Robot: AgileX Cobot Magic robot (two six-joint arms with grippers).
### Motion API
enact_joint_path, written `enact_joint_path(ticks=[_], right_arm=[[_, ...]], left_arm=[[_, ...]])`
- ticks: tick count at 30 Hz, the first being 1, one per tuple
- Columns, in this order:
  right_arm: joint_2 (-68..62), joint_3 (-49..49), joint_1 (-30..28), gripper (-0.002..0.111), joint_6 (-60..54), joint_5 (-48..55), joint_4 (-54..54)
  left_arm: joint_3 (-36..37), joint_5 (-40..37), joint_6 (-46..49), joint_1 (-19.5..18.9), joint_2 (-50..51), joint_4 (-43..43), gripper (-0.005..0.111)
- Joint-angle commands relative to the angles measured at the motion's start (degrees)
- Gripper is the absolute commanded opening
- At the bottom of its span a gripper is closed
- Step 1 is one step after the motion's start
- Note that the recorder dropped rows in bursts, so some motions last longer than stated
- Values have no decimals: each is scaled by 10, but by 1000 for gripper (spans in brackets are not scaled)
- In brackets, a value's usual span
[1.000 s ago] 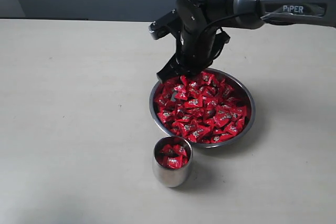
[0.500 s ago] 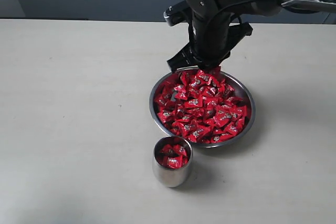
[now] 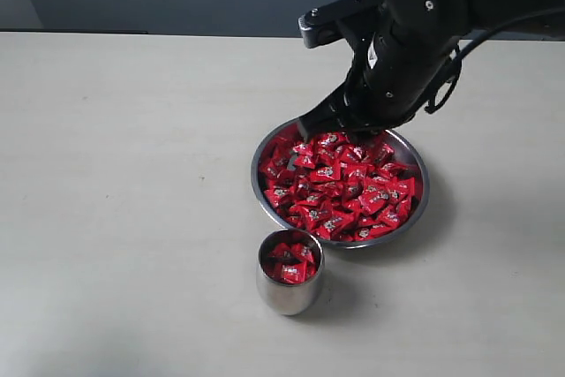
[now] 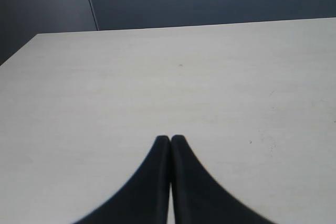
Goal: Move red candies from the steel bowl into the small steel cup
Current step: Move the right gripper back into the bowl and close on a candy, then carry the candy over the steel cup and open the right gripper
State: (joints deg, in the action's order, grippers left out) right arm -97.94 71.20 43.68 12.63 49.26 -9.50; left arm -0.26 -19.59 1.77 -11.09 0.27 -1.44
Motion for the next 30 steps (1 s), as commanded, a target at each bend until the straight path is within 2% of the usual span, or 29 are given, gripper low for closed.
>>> enact_joint_path(ticks=[1,4,12,19,30], right_arm=[[14,-8,-3,-1,-107,-10,118],[14,-8,-3,-1,-145,0,183],[14,-8,-3,-1,-199,22,237],[14,-8,0,-1,-202,60,255],[13,-19,70,-1,-206,46,249]], left_arm=[[3,4,-1,4,-3,-1,0],[3,4,-1,4,-3,-1,0],[3,4,-1,4,-3,-1,0],[3,4,-1,4,-3,-1,0],[3,4,-1,4,-3,-1,0]])
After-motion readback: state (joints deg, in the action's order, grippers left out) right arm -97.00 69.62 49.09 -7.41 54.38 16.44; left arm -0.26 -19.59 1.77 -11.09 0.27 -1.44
